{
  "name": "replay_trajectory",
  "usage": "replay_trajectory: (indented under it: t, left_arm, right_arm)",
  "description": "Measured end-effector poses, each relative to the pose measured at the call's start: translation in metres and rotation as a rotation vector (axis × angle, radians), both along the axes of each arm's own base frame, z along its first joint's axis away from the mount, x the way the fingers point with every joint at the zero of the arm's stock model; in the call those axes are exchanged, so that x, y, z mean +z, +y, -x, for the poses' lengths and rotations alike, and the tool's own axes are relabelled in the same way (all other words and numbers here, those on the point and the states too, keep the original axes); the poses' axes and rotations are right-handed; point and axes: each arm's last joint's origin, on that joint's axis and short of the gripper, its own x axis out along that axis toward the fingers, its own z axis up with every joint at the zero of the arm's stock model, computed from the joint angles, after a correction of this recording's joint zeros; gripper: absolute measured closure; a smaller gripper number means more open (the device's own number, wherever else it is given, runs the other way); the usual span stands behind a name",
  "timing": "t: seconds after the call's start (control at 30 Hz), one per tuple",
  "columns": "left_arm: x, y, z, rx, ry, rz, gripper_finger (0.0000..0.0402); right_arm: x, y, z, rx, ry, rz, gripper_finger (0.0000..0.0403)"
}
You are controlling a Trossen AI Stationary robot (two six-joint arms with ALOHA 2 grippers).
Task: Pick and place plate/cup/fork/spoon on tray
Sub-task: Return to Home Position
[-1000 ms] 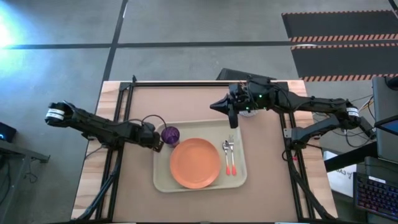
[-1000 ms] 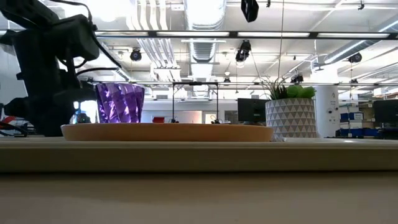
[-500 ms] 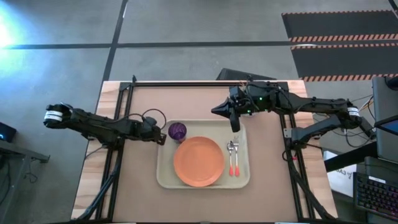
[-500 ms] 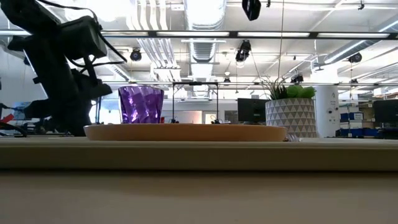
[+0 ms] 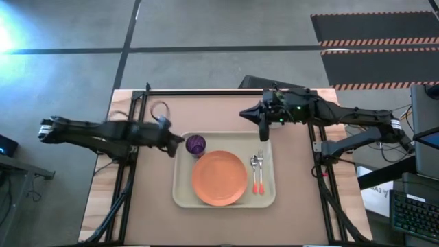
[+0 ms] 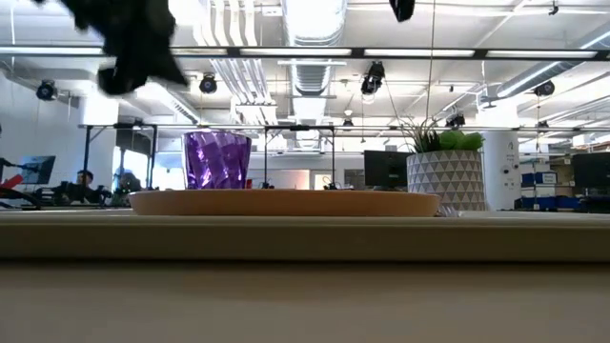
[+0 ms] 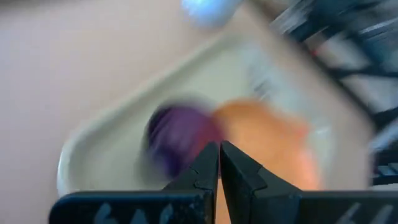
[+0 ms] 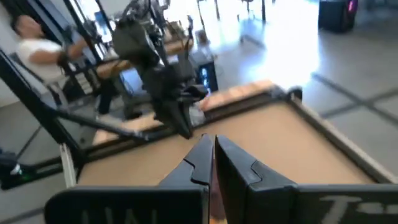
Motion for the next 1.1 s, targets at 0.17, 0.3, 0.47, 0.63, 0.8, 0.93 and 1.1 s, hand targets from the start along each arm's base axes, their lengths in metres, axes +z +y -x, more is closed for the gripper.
replay_trajectory:
  t: [0.17,0.3,0.47,0.63,0.8,0.93,1.1]
  left_arm:
    - [0.068,-0.005,0.027,-0.080,-0.208,-0.266,0.0401]
    - [0.093,-0.009,0.046,-0.128,-0.272,-0.385,0.0401]
    - [0.102,-0.010,0.057,-0.191,-0.300,-0.472,0.0401]
    - [0.098,-0.012,0.059,-0.255,-0.290,-0.522,0.0402]
    - [0.096,-0.015,0.058,-0.362,-0.303,-0.518,0.0402]
    - [0.093,-0.018,0.058,-0.470,-0.324,-0.477,0.0402]
    - [0.089,-0.020,0.059,-0.506,-0.322,-0.408,0.0402]
  right_arm:
    - [0.018,0.019,0.014,0.063,-0.103,0.060,0.0394]
    - [0.030,0.033,0.031,0.117,-0.157,0.057,0.0394]
    - [0.045,0.049,0.058,0.191,-0.232,0.036,0.0394]
    - [0.050,0.060,0.080,0.257,-0.231,-0.005,0.0394]
    - [0.051,0.070,0.085,0.322,-0.241,0.002,0.0394]
    - [0.050,0.079,0.083,0.406,-0.248,0.079,0.0394]
    - [0.043,0.092,0.077,0.552,-0.219,0.156,0.0394]
